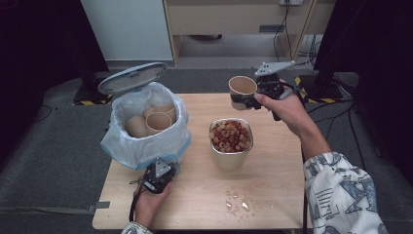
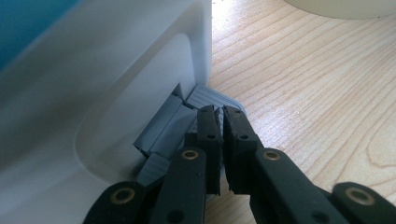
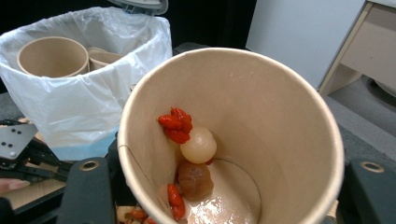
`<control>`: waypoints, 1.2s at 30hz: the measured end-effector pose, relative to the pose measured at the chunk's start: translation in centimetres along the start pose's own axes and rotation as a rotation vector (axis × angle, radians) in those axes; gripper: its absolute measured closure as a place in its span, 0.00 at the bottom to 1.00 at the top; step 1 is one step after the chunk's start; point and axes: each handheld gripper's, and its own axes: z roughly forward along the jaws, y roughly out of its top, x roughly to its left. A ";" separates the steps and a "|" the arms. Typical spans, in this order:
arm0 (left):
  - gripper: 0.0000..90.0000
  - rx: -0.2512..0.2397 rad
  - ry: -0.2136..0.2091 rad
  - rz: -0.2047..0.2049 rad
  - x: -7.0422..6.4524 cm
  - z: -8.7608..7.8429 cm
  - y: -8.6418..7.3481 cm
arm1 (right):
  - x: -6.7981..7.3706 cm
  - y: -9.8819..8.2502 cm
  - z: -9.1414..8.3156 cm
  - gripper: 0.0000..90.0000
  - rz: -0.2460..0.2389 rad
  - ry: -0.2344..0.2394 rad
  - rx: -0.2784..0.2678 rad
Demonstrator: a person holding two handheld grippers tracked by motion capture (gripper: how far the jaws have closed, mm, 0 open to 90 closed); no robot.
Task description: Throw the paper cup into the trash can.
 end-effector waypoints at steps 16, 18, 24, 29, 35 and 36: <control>0.94 0.001 0.003 0.005 0.0 0.0 0.0 | 2.1 2.0 1.8 0.36 -0.003 0.045 0.001; 0.94 0.002 0.003 0.006 -0.1 0.0 0.0 | 2.6 2.4 2.2 0.36 -0.005 0.054 0.007; 0.94 0.001 0.004 0.007 -0.1 0.0 0.0 | 4.0 3.6 3.7 0.36 -0.014 0.081 0.007; 0.94 0.001 0.004 0.008 -0.1 0.0 0.0 | 4.9 4.3 5.0 0.36 -0.005 0.101 0.000; 0.94 0.001 0.004 0.007 -0.1 0.0 0.0 | 5.7 4.8 6.3 0.36 0.006 0.118 -0.003; 0.94 0.002 0.005 0.008 -0.1 0.0 0.0 | 5.9 4.9 6.5 0.36 0.003 0.120 -0.004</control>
